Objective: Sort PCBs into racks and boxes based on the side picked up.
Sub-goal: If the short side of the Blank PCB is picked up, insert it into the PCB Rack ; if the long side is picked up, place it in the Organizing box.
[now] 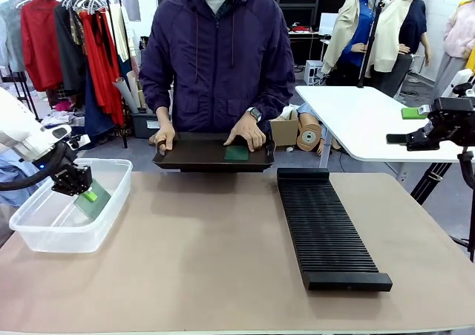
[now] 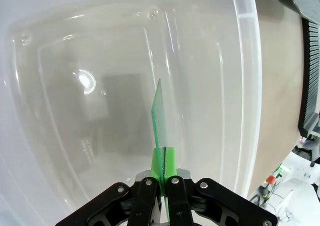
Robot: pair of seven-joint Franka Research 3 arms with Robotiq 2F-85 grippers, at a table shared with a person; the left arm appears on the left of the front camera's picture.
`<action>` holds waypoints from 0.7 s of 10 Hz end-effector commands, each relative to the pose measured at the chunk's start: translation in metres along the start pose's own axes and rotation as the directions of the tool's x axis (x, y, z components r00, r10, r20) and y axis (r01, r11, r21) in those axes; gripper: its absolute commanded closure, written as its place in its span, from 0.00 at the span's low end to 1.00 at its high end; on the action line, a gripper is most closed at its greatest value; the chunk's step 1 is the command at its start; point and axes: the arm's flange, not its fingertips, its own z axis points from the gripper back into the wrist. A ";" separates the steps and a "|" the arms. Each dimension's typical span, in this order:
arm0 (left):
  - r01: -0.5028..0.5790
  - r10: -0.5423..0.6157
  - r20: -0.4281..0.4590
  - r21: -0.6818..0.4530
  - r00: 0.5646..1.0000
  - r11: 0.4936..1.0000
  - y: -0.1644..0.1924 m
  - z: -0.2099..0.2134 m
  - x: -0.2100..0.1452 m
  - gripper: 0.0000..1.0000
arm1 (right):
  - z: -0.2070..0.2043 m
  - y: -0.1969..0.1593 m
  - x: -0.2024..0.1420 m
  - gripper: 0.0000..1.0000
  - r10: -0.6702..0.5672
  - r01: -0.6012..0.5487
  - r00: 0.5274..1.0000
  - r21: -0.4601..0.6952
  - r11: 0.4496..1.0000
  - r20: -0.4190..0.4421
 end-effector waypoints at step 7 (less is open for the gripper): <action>0.010 -0.005 0.064 -0.077 0.998 0.997 0.016 -0.009 0.003 0.91 | 0.000 0.002 0.000 0.00 0.007 -0.007 1.000 0.006 1.000 0.003</action>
